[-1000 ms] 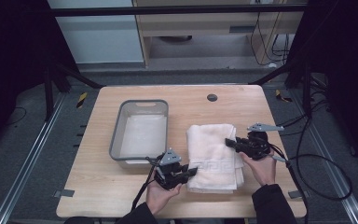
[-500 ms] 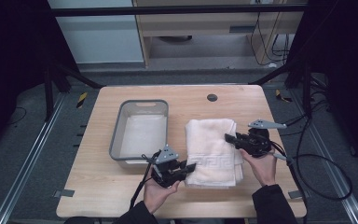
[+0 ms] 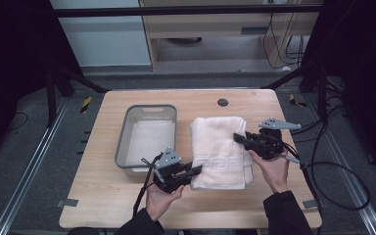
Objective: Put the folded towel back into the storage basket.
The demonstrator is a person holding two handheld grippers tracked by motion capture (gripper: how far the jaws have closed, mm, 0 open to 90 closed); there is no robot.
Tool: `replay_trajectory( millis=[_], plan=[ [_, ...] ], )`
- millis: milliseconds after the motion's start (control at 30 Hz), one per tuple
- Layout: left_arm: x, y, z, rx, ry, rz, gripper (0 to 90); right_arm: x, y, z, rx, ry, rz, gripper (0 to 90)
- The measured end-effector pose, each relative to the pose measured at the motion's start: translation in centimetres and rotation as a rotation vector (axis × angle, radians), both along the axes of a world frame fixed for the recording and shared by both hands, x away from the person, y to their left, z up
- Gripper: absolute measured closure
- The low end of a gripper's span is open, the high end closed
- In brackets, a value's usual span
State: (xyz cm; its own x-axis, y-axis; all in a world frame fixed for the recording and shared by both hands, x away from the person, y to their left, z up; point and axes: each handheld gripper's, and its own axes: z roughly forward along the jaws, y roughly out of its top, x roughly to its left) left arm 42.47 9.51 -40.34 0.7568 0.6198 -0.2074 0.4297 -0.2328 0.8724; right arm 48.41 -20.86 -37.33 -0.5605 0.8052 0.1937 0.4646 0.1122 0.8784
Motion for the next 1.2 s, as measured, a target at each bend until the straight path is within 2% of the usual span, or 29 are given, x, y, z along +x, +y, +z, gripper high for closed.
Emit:
replay_trajectory(
  millis=[367, 933, 1200],
  plan=[
    [0.3, 0.9, 1.1, -0.002, -0.029, 0.011, 73.7, 0.3, 0.8, 1.1, 0.022, -0.025, -0.001, 70.8],
    [0.8, 2.0, 2.8, -0.026, -0.062, 0.035, 73.7, 0.8, 2.0, 3.2, 0.015, -0.072, -0.011, 70.8],
    [0.8, 2.5, 3.7, -0.019, -0.086, 0.046, 73.7, 0.9, 2.8, 4.4, 0.01, -0.096, -0.012, 70.8]
  ],
)
